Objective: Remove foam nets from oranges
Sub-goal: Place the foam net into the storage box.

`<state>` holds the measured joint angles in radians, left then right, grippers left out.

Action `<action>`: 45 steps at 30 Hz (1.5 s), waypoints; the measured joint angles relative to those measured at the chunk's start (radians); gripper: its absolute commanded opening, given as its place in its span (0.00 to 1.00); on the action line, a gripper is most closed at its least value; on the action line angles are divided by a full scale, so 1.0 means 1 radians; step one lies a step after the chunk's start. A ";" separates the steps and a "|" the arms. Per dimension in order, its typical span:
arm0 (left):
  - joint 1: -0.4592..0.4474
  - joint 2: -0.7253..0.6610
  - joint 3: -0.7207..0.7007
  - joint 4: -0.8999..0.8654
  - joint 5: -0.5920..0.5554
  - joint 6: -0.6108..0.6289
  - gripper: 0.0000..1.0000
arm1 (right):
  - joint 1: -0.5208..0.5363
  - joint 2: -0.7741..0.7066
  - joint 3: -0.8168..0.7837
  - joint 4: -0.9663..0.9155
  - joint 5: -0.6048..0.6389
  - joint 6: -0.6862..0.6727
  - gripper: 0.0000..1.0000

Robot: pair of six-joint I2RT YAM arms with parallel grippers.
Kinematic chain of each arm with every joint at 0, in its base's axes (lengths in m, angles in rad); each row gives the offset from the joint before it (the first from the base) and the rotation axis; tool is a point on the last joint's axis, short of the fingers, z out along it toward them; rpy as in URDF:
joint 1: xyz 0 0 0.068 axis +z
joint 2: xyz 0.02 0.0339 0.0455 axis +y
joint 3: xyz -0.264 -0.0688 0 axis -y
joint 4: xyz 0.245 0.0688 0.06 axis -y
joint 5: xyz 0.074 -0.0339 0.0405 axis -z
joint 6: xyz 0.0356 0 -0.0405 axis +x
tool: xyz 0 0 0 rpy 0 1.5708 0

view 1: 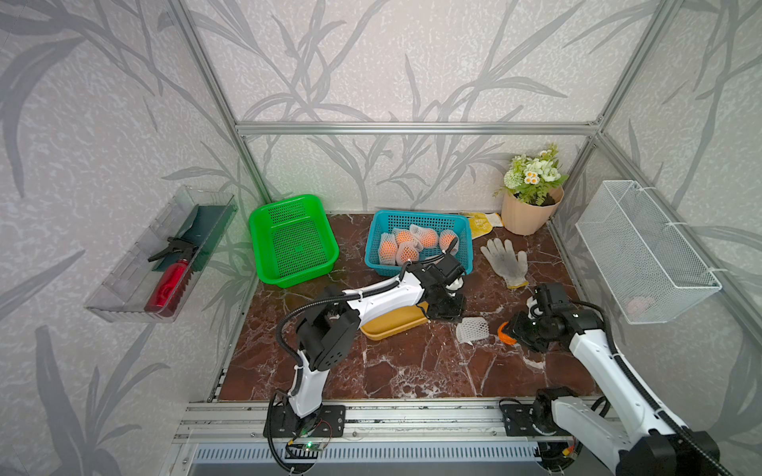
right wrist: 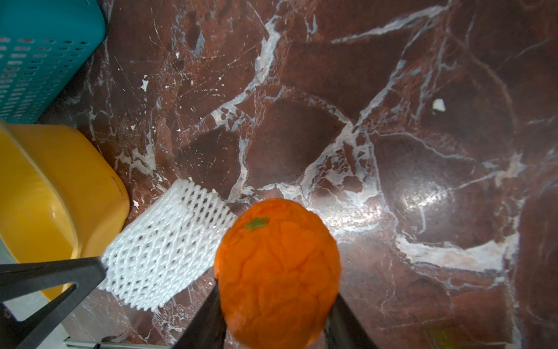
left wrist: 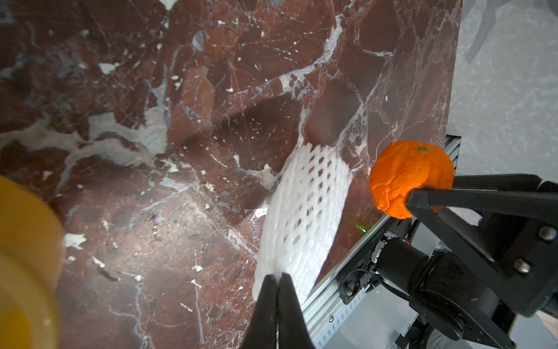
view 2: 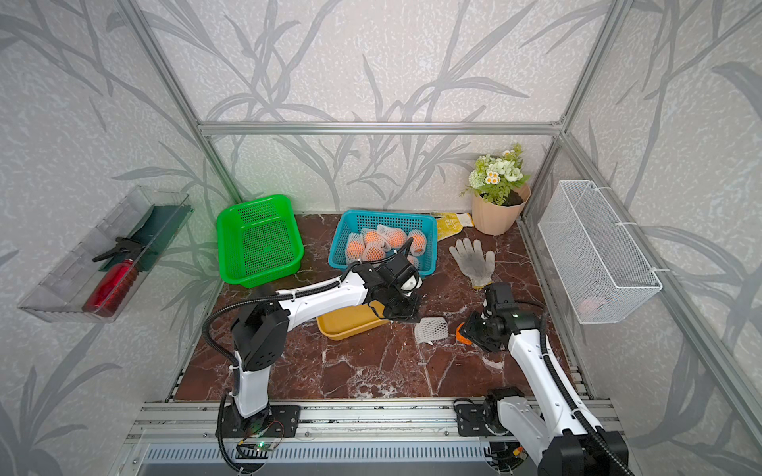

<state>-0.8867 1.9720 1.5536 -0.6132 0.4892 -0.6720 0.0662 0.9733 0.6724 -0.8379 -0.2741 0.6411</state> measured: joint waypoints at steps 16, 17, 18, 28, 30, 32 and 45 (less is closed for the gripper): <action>0.035 -0.229 -0.045 -0.011 -0.038 -0.005 0.00 | -0.001 0.048 -0.050 0.066 -0.040 0.010 0.35; 0.049 -0.271 -0.061 -0.014 -0.045 -0.005 0.00 | -0.001 0.045 -0.055 0.072 -0.046 0.013 0.35; 0.063 -0.305 -0.075 -0.021 -0.053 -0.005 0.00 | -0.001 0.043 -0.059 0.077 -0.051 0.013 0.35; 0.269 -0.497 -0.275 -0.151 -0.219 0.065 0.00 | -0.001 0.042 -0.081 0.117 -0.095 0.018 0.35; 0.299 -0.497 -0.308 -0.164 -0.242 0.090 0.00 | -0.001 0.042 -0.081 0.120 -0.101 0.018 0.35; 0.317 -0.494 -0.336 -0.174 -0.264 0.109 0.00 | 0.000 0.042 -0.081 0.126 -0.109 0.019 0.35; 0.354 -0.383 -0.344 -0.193 -0.362 0.162 0.73 | 0.106 0.061 -0.057 0.159 -0.147 0.043 0.35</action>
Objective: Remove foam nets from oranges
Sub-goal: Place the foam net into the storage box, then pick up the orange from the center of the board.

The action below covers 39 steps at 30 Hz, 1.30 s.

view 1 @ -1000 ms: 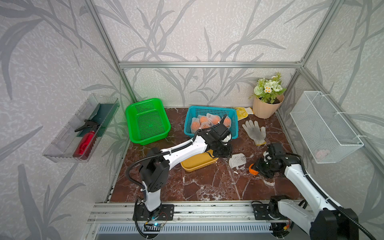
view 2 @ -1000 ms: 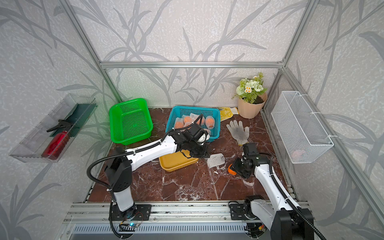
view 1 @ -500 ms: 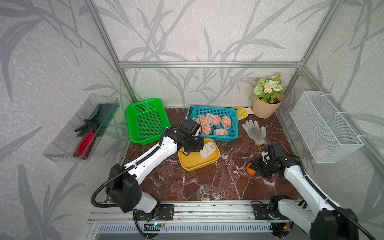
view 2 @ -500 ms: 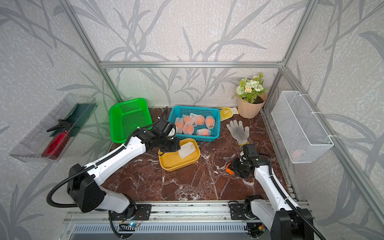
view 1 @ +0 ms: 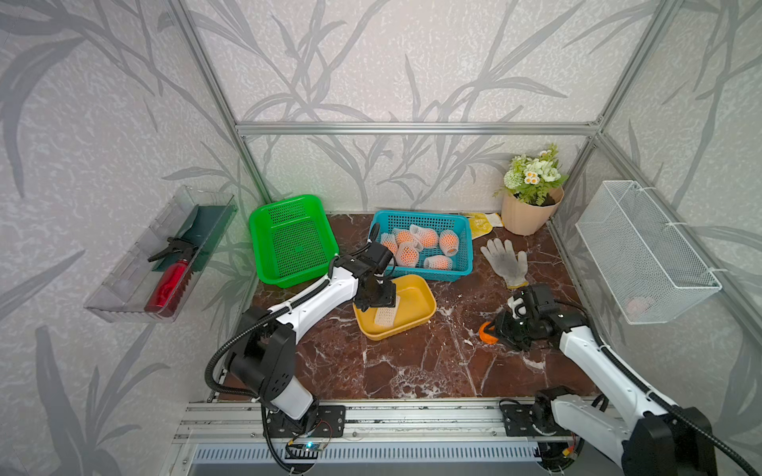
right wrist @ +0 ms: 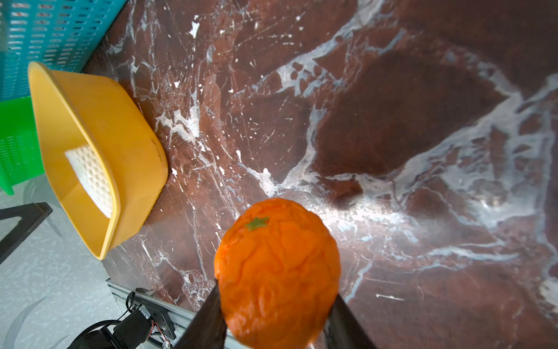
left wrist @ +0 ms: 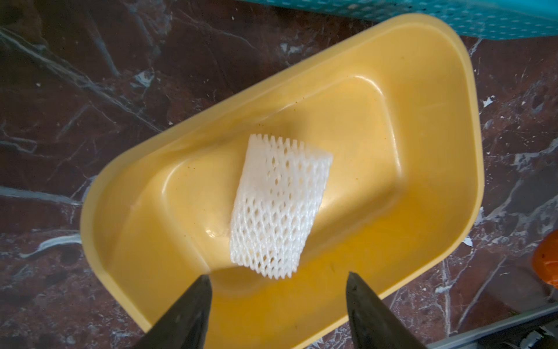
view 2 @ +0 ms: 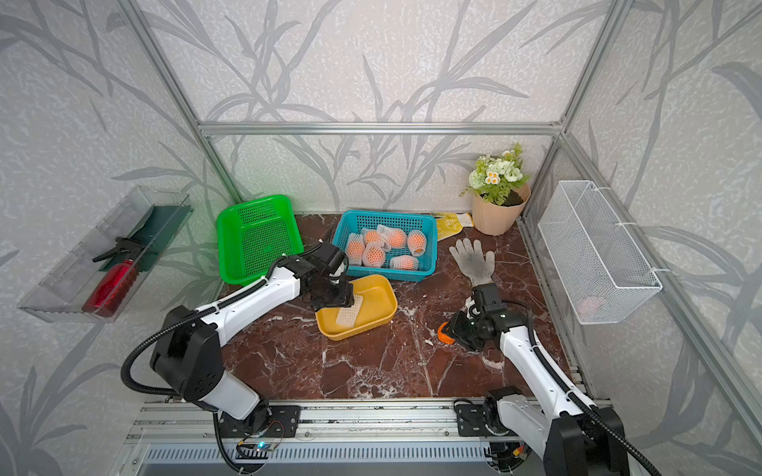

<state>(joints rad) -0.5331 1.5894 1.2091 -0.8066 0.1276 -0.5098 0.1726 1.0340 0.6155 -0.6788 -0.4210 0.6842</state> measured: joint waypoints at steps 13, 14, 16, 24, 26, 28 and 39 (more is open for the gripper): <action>-0.056 -0.352 -0.168 0.522 0.283 -0.006 0.86 | 0.051 0.016 0.106 0.104 -0.199 0.064 0.34; -0.085 -0.353 -0.201 0.582 0.298 0.016 0.86 | 0.057 0.029 0.125 0.113 -0.215 0.067 0.34; -0.148 -0.340 -0.264 0.681 0.311 0.073 0.88 | 0.077 0.052 0.153 0.133 -0.241 0.069 0.33; -0.228 -0.263 -0.367 0.917 0.314 0.268 0.90 | 0.133 0.084 0.167 0.188 -0.307 0.102 0.33; -0.225 -0.250 -0.366 0.953 0.320 0.311 0.90 | 0.137 0.084 0.166 0.199 -0.316 0.110 0.33; -0.225 -0.235 -0.360 0.968 0.338 0.348 0.90 | 0.141 0.084 0.161 0.208 -0.323 0.115 0.33; -0.243 -0.121 -0.319 0.980 0.469 0.500 0.93 | 0.162 0.084 0.120 0.252 -0.359 0.158 0.33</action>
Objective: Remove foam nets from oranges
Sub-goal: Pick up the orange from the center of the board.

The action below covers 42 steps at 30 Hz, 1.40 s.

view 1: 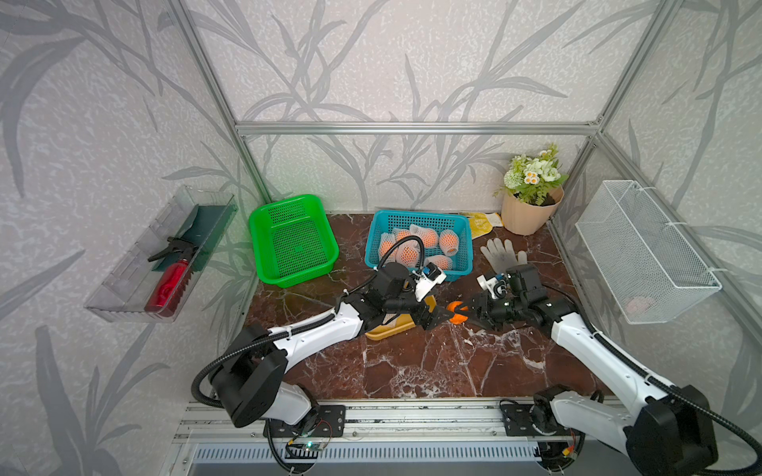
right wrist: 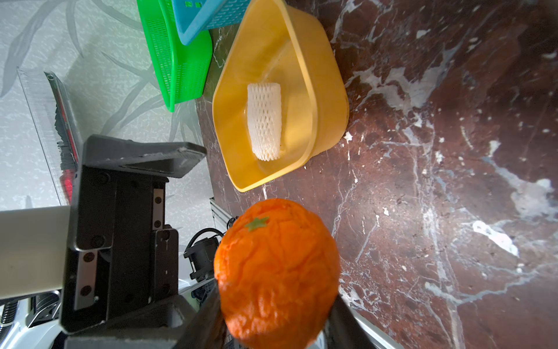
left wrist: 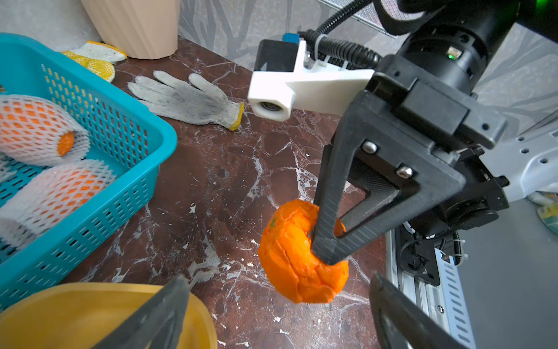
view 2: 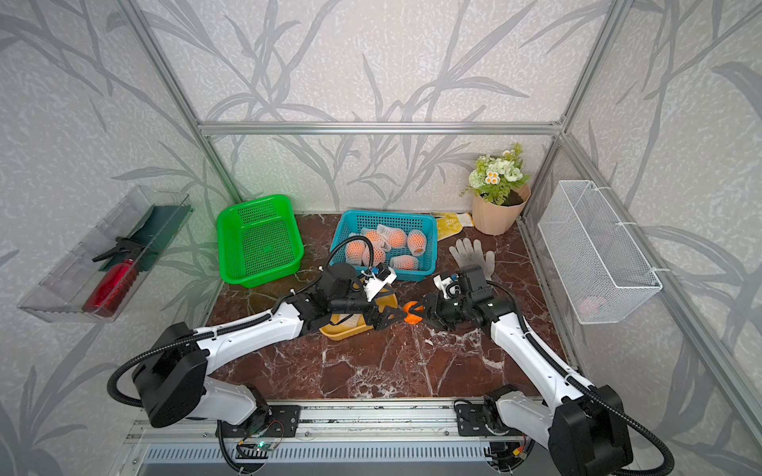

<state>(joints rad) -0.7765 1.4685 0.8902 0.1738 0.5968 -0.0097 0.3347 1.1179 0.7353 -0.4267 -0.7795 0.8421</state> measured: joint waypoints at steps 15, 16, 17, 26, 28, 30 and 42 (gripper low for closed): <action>-0.029 0.083 0.039 -0.048 0.059 0.077 0.76 | 0.034 0.016 -0.007 0.068 -0.026 0.046 0.33; -0.029 0.084 0.039 -0.050 0.058 0.084 0.71 | 0.035 0.016 -0.010 0.072 -0.027 0.048 0.33; -0.029 0.085 0.039 -0.052 0.057 0.089 0.65 | 0.036 0.016 -0.013 0.077 -0.029 0.051 0.33; -0.028 0.085 0.047 -0.082 0.048 0.127 0.30 | 0.040 0.030 -0.024 0.107 -0.046 0.083 0.45; -0.027 0.085 0.054 -0.096 0.046 0.128 0.29 | 0.040 0.033 -0.024 0.112 -0.051 0.087 0.59; -0.025 0.083 0.054 -0.098 0.042 0.123 0.28 | 0.041 0.034 -0.024 0.116 -0.055 0.085 0.70; 0.294 -0.146 0.085 -0.298 -0.178 -0.037 0.28 | 0.043 -0.065 0.114 0.004 0.065 -0.003 0.99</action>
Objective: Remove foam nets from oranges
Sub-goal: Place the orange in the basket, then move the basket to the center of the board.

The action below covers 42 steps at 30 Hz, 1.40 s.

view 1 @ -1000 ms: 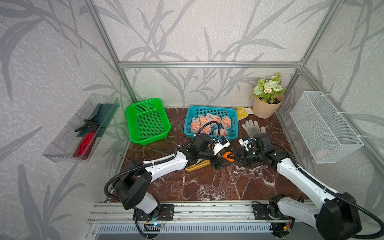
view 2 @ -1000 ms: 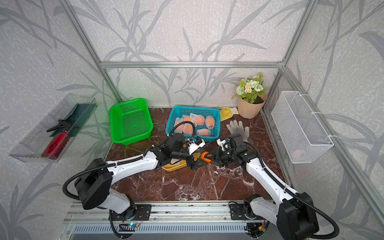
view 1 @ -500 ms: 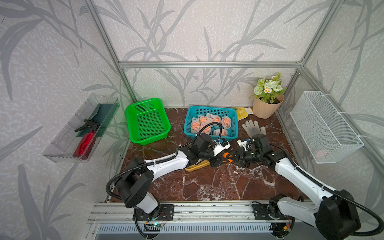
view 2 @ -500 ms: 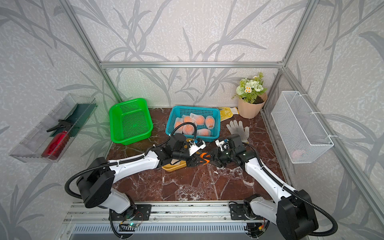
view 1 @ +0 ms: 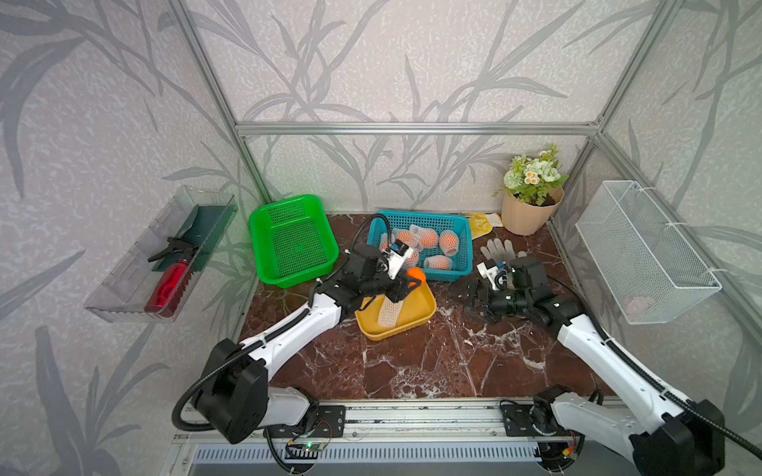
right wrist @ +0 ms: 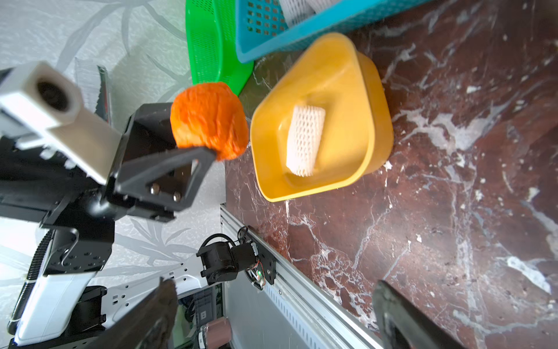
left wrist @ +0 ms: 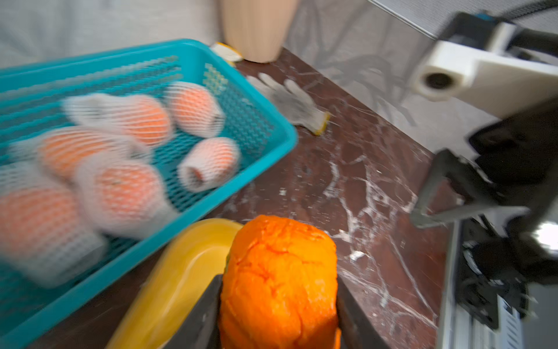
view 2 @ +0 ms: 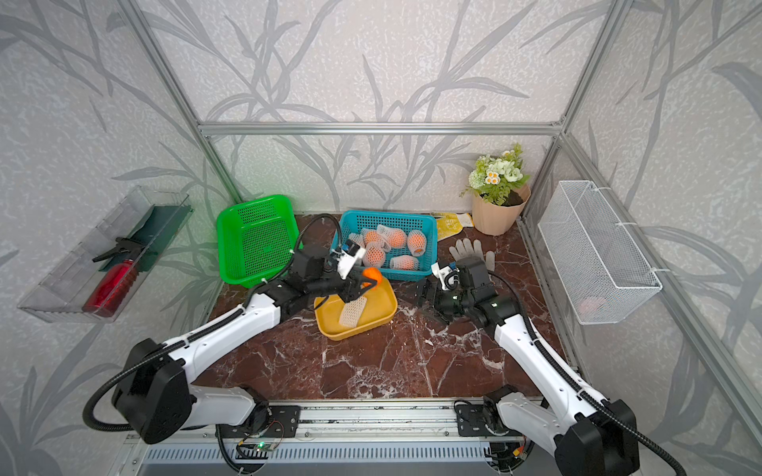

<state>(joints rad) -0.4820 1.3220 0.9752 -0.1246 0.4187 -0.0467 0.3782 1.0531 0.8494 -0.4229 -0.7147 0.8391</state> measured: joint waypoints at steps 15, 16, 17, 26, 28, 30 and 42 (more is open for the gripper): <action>0.454 0.362 0.534 -0.571 -0.587 -0.037 0.26 | 0.008 0.000 0.006 -0.085 0.050 -0.021 0.99; 0.466 0.399 0.554 -0.582 -0.591 -0.037 0.26 | 0.009 -0.001 0.006 -0.087 0.052 -0.021 0.99; 0.475 0.433 0.568 -0.588 -0.594 -0.037 0.26 | 0.009 -0.001 0.006 -0.089 0.053 -0.021 0.99; 0.518 0.713 0.766 -0.681 -0.561 -0.025 0.24 | 0.013 -0.010 0.010 -0.143 0.072 -0.040 0.99; 0.518 0.740 0.784 -0.695 -0.530 -0.025 0.24 | 0.013 -0.016 0.013 -0.151 0.078 -0.044 0.99; 0.515 0.749 0.778 -0.716 -0.494 -0.025 0.26 | 0.013 -0.022 0.018 -0.161 0.088 -0.048 0.99; 0.506 0.680 0.620 -0.732 -0.269 -0.025 0.37 | 0.014 0.134 0.130 -0.245 0.239 -0.105 0.99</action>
<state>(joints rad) 0.0238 2.0018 1.5955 -0.8570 0.1501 -0.0719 0.3920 1.1873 0.9798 -0.6682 -0.4755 0.7341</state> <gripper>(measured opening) 0.458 0.993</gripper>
